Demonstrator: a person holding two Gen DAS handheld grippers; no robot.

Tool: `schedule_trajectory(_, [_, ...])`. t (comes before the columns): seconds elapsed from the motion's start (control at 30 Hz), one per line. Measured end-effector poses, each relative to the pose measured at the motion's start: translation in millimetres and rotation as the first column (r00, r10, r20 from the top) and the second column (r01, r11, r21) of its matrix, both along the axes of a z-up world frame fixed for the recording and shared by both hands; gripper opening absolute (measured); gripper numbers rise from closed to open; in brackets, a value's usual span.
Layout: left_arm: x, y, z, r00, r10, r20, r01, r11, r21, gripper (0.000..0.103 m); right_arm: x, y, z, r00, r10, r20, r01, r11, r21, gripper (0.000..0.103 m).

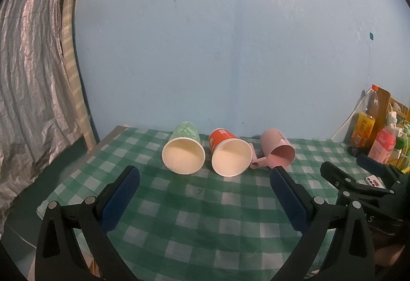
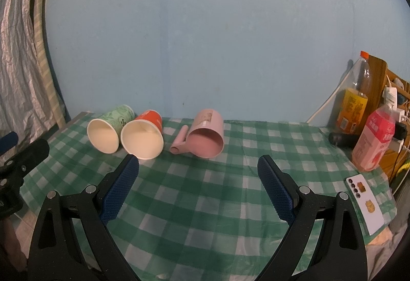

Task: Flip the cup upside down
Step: 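Move the left tool down toward the orange-red cup lying on its side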

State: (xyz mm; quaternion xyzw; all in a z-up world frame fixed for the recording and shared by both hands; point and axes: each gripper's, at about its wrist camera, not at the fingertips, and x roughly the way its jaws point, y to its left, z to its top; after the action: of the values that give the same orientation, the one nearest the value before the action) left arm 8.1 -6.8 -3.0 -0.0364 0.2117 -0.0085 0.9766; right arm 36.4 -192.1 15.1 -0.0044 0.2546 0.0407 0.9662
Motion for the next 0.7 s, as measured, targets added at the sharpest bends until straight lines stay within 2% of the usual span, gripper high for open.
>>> schedule_trajectory(0.23, [14,-1,11,1.000,0.010,-0.026,-0.009,0.999,0.032,0.103,9,-7,2,1.000,0.011,-0.010,-0.011,1.000,0.025,0.093])
schedule_trajectory(0.53, [66,3,20,0.985,0.002,-0.171,0.003,0.999,0.033,0.103,31,-10,25,0.996,0.087,-0.014,-0.086,0.993,0.078,0.093])
schedule_trajectory(0.7, [97,-5,25,0.971,0.007,-0.239,0.008,0.998,0.063,0.103,59,-10,40,0.990,0.131,-0.060,-0.125,0.988,0.094,0.093])
